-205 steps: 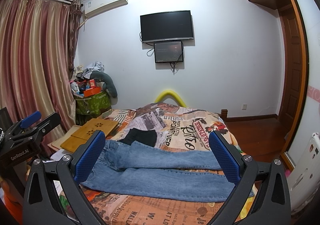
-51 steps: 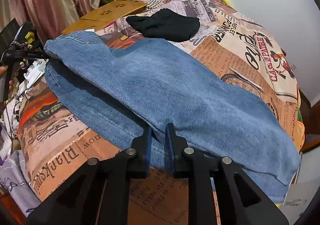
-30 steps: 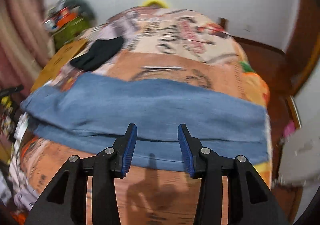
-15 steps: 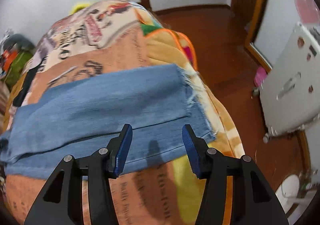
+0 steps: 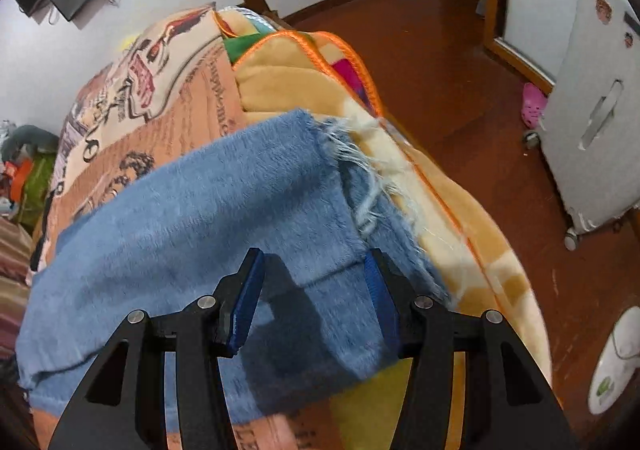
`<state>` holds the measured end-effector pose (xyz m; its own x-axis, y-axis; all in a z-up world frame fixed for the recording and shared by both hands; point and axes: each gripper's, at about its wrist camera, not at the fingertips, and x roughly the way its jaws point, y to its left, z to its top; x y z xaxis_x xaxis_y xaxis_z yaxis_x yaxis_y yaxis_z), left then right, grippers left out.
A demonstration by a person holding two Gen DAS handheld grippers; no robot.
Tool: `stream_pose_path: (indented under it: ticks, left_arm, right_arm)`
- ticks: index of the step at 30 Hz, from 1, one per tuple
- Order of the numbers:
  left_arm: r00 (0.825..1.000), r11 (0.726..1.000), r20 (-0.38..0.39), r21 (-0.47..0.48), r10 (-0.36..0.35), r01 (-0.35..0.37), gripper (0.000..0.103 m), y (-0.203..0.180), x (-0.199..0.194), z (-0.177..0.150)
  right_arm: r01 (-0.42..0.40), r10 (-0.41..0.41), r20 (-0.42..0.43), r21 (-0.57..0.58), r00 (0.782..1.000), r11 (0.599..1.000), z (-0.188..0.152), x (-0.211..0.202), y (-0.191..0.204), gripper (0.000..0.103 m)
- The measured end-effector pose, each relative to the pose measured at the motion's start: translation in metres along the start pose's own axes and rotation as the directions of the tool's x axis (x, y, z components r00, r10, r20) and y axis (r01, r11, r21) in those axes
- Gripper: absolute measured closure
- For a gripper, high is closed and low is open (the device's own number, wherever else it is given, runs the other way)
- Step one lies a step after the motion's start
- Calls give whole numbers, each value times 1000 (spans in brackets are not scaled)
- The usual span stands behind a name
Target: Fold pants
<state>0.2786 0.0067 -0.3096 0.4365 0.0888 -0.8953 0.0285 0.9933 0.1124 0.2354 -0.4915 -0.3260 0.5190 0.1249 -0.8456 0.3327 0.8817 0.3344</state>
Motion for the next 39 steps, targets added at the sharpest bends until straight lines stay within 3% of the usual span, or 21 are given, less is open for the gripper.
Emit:
stream_pose_path:
  ticks: [3, 6, 8, 12, 17, 21, 27, 30, 36, 39]
  left_arm:
    - [1000, 1000, 1, -1, 12, -12, 22, -1, 0, 0]
    - [1000, 1000, -2, -11, 6, -6, 21, 2, 1, 0]
    - [1000, 1000, -5, -18, 3, -3, 21, 3, 1, 0]
    - [1000, 1000, -14, -20, 7, -7, 21, 2, 0, 0]
    - [999, 1000, -50, -1, -6, 6, 22, 4, -7, 4]
    - [1000, 1000, -18, -19, -4, 4, 22, 12, -25, 3]
    - [1000, 998, 14, -56, 25, -24, 22, 36, -47, -8]
    - [999, 995, 22, -91, 49, -47, 22, 54, -55, -16]
    - [996, 974, 36, -217, 77, -68, 21, 110, -70, -31]
    - [994, 948, 44, -308, 102, -84, 21, 154, -80, -40]
  right_arm:
    - [36, -36, 23, -5, 999, 999, 1, 2, 2, 66]
    - [40, -40, 37, -14, 999, 999, 2, 0, 3, 90]
    - [33, -33, 49, -11, 998, 999, 3, -6, 2, 93]
    - [34, -29, 137, -31, 990, 999, 11, -42, 1, 93]
    - [-22, 32, 207, -52, 978, 998, 25, -94, -2, 93]
    - [31, -13, 186, -96, 982, 995, 13, -89, 1, 94]
    - [60, -59, 60, -11, 996, 998, -16, -40, -23, 94]
    - [99, -98, 21, -29, 995, 995, -27, -21, -20, 93]
    - [196, -195, 23, -147, 981, 970, -19, -33, 6, 89]
    - [186, -180, 49, -190, 982, 964, -14, -52, 21, 79]
